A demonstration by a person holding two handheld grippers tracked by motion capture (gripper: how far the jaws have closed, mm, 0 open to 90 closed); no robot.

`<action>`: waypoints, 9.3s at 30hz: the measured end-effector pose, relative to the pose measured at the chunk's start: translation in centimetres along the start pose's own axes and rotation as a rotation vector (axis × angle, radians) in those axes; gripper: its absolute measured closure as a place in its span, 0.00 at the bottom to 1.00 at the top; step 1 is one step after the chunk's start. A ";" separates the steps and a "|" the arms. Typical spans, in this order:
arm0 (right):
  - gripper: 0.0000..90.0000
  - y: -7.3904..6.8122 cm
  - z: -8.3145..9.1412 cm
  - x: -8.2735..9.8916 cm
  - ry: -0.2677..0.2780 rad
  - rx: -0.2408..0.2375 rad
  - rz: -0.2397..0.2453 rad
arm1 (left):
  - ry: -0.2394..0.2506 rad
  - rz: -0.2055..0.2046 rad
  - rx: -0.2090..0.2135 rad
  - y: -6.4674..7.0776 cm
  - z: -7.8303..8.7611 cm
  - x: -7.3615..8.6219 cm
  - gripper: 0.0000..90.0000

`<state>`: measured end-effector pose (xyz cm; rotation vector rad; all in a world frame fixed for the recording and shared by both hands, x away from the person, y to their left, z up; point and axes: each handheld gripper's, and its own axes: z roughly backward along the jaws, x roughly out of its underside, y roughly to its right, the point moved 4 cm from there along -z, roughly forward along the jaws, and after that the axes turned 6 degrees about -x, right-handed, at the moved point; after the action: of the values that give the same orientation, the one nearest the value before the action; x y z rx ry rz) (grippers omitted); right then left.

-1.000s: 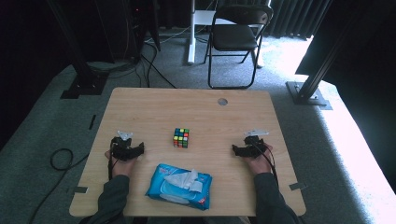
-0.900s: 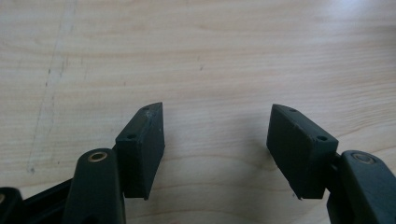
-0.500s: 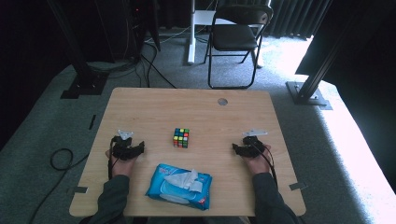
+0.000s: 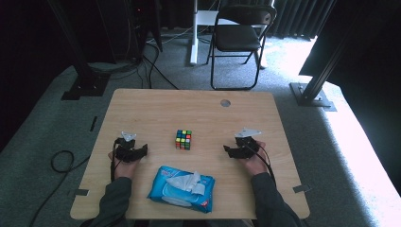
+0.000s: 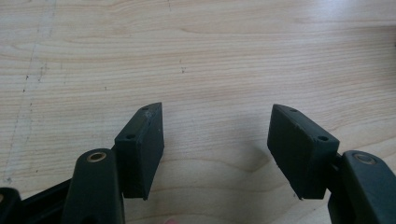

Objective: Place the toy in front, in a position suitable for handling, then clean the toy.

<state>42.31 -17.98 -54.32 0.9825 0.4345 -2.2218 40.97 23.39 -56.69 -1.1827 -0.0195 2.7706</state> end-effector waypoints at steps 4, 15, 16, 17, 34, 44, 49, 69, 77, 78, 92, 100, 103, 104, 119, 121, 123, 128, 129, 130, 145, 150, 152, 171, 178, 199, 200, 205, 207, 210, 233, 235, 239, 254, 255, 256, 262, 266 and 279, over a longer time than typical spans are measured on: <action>0.29 -1.2 -0.5 -0.9 0.003 -0.029 0.040 | -0.009 -0.002 0.000 0.0 -0.1 0.1 0.40; 0.27 -3.4 -1.8 -3.2 0.014 -0.084 0.117 | 0.015 -0.023 -0.005 0.3 -0.3 0.2 0.37; 0.27 -3.6 -1.9 -3.4 0.019 -0.093 0.117 | 0.018 -0.023 -0.005 0.3 -0.4 0.2 0.37; 0.27 -3.7 -2.0 -3.6 0.023 -0.099 0.123 | 0.018 -0.023 -0.006 0.3 -0.4 0.2 0.37; 0.28 -5.3 -5.0 -5.7 0.040 -0.215 0.146 | 0.017 -0.020 -0.009 0.5 -0.4 0.2 0.36; 0.22 -6.8 -6.5 -6.9 0.033 -0.251 0.183 | 0.015 -0.022 -0.009 0.5 -0.4 0.2 0.36; 0.21 -7.3 -7.2 -7.3 0.041 -0.281 0.191 | 0.015 -0.022 -0.009 0.5 -0.4 0.2 0.36; 0.20 -8.4 -10.7 -8.9 -0.018 -0.274 0.234 | 0.015 -0.022 -0.009 0.5 -0.4 0.2 0.36; 0.30 -8.8 -10.9 -9.1 0.000 -0.273 0.235 | 0.015 -0.023 -0.009 0.4 -0.4 0.2 0.36; 0.33 -8.8 -10.9 -9.1 0.003 -0.269 0.235 | 0.015 -0.022 -0.009 0.5 -0.4 0.2 0.36; 0.38 -8.9 -11.0 -9.1 0.009 -0.264 0.224 | 0.016 -0.022 -0.009 0.5 -0.4 0.2 0.36; 0.38 -9.0 -10.8 -9.1 0.013 -0.260 0.217 | 0.014 -0.022 -0.008 0.5 -0.4 0.2 0.35; 0.38 -8.9 -10.6 -9.1 0.023 -0.255 0.213 | 0.014 -0.022 -0.008 0.5 -0.4 0.2 0.35; 0.38 -8.9 -10.5 -9.1 0.024 -0.255 0.208 | 0.014 -0.022 -0.008 0.5 -0.4 0.2 0.35; 0.38 -6.9 -8.8 -8.9 0.051 -0.215 0.180 | 0.015 -0.022 -0.007 0.5 -0.5 0.1 0.35; 0.38 -6.8 -8.7 -8.9 0.053 -0.214 0.174 | 0.015 -0.022 -0.007 0.5 -0.5 0.1 0.35; 0.38 -6.2 -8.3 -8.5 0.052 -0.199 0.169 | 0.016 -0.022 -0.007 0.5 -0.5 0.1 0.35; 0.38 -5.5 -7.8 -8.1 0.049 -0.180 0.162 | 0.015 -0.023 -0.007 0.5 -0.5 0.1 0.35; 0.38 -5.5 -7.8 -8.1 0.049 -0.180 0.162 | 0.015 -0.023 -0.007 0.5 -0.5 0.1 0.35; 0.38 -5.3 -7.7 -7.9 0.049 -0.173 0.155 | 0.016 -0.022 -0.007 0.5 -0.5 0.1 0.35; 0.38 -3.6 -6.6 -6.5 0.042 -0.137 0.136 | 0.015 -0.021 -0.010 0.6 -0.5 0.1 0.34; 0.38 -3.5 -6.5 -6.2 0.043 -0.134 0.135 | 0.015 -0.021 -0.010 0.6 -0.5 0.1 0.34; 0.38 -3.5 -6.5 -6.2 0.042 -0.134 0.135 | 0.015 -0.021 -0.010 0.6 -0.5 0.1 0.34; 0.38 -3.4 -7.1 -6.0 0.038 -0.132 0.123 | 0.015 -0.022 -0.010 0.6 -0.5 0.1 0.34; 0.34 -3.3 -7.2 -5.9 0.042 -0.146 0.114 | 0.015 -0.023 -0.010 0.6 -0.5 0.1 0.34; 0.27 -3.7 -5.1 -5.6 0.101 -0.156 0.118 | 0.015 -0.022 -0.009 0.6 -0.5 0.1 0.33; 0.27 -3.6 -4.9 -5.6 0.106 -0.157 0.117 | 0.016 -0.020 -0.009 0.6 -0.5 0.1 0.34; 0.29 -3.4 -4.1 -5.4 0.124 -0.165 0.116 | 0.016 -0.020 -0.009 0.6 -0.5 0.1 0.34; 0.30 -3.3 -3.8 -5.2 0.129 -0.167 0.116 | 0.015 -0.020 -0.009 0.6 -0.5 0.1 0.34; 0.30 -3.2 -3.5 -4.9 0.126 -0.163 0.120 | 0.009 -0.026 -0.006 0.6 -0.4 0.1 0.34; 0.34 -2.0 -3.3 -0.3 0.047 -0.134 0.083 | 0.038 -0.019 0.145 1.7 2.5 -0.8 0.45; 0.33 -1.8 -3.5 0.0 0.031 -0.122 0.086 | 0.046 -0.027 0.152 1.9 2.6 -1.0 0.45; 0.33 -1.5 -3.5 0.3 0.026 -0.108 0.075 | 0.058 -0.056 0.154 2.2 2.8 -1.0 0.45; 0.30 -1.2 -3.8 0.8 -0.003 -0.094 0.056 | 0.112 -0.121 0.219 3.5 5.2 -1.8 0.44; 0.30 -1.2 -3.9 0.8 -0.003 -0.095 0.053 | 0.119 -0.126 0.228 3.7 5.4 -1.8 0.44; 0.30 -1.2 -3.9 0.8 -0.003 -0.096 0.051 | 0.128 -0.135 0.243 4.0 5.8 -1.9 0.44; 0.30 -1.1 -3.9 0.8 -0.011 -0.094 0.057 | 0.161 -0.176 0.286 5.1 7.1 -1.9 0.44; 0.30 -1.0 -3.9 0.9 -0.014 -0.105 0.043 | 0.167 -0.191 0.315 5.6 7.9 -1.8 0.44; 0.29 -1.0 -3.8 0.9 -0.016 -0.110 0.045 | 0.171 -0.277 0.409 7.6 9.8 -1.1 0.45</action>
<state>43.19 -15.63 -57.53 0.9070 0.5169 -2.1404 33.83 16.12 -49.60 -1.1926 0.3537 2.2831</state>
